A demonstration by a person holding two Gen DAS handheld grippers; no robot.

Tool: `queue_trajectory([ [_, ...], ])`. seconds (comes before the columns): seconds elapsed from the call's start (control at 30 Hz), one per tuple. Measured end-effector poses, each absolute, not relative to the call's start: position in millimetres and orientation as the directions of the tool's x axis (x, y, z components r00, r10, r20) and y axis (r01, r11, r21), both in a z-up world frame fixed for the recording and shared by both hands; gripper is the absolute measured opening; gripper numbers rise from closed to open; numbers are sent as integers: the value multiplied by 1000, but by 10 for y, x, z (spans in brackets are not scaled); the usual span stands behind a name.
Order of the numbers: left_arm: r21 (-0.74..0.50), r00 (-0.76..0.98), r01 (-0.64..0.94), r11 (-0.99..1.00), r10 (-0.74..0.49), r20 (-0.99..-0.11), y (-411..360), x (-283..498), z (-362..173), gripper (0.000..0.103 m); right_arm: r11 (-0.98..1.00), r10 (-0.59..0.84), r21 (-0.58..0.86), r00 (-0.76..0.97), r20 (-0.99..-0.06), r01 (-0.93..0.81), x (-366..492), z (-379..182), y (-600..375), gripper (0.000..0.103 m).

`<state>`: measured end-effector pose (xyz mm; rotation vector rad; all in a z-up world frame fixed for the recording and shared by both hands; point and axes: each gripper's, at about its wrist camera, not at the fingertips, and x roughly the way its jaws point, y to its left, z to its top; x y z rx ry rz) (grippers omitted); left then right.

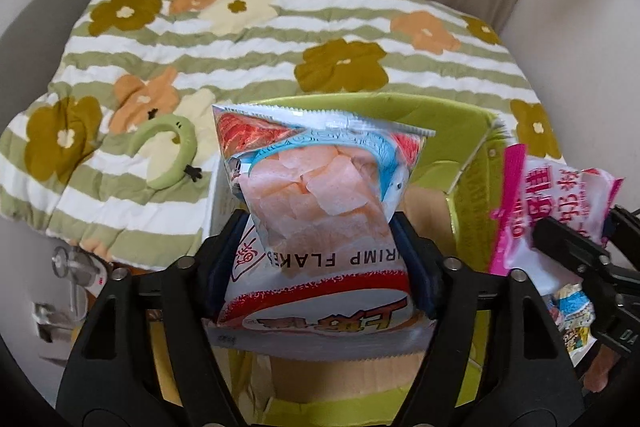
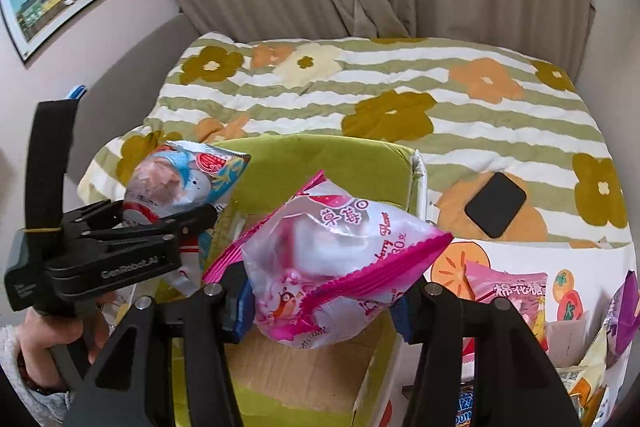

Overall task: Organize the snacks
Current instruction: 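Carry both bags over the yellow box and release them inside, then move both tools back over the snack pile on the table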

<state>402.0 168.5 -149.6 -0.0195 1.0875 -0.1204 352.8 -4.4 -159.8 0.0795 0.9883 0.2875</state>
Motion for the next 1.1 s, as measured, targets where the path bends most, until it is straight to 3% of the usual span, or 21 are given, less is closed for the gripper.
queue_trajectory([
  [0.03,-51,456,84,995,-84,-886,1667,4040,-1533,96,961,268,192,514,-815,-197,3548,-1607,-58,50],
  [0.07,-39,460,79,996,-72,-885,1665,4047,-1540,103,964,260,188,511,-819,-190,3573,-1620,-75,50],
  [0.2,10,466,75,997,-26,-884,1692,4024,-1542,103,965,255,185,498,-829,-185,3643,-1659,-96,50],
  [0.4,-63,469,8,998,-59,-881,1941,3731,-1484,103,956,270,171,488,-830,-237,3699,-1703,9,50],
  [0.7,-74,471,-33,997,-49,-881,2035,3507,-1511,103,940,306,190,451,-838,-284,3939,-1867,164,51],
  [0.73,-68,471,-35,997,-44,-881,2028,3480,-1507,103,941,306,191,457,-835,-281,3949,-1873,165,56],
  [0.8,-64,475,-36,997,-39,-879,2026,3436,-1497,103,942,305,196,450,-839,-273,3966,-1904,161,92],
  [0.83,-61,477,-38,997,-36,-878,2023,3399,-1494,103,941,308,199,448,-839,-275,3945,-1907,158,103],
  [1.1,-50,489,-39,998,-24,-872,2024,3136,-1459,103,948,282,168,474,-834,-269,3614,-1812,55,103],
])
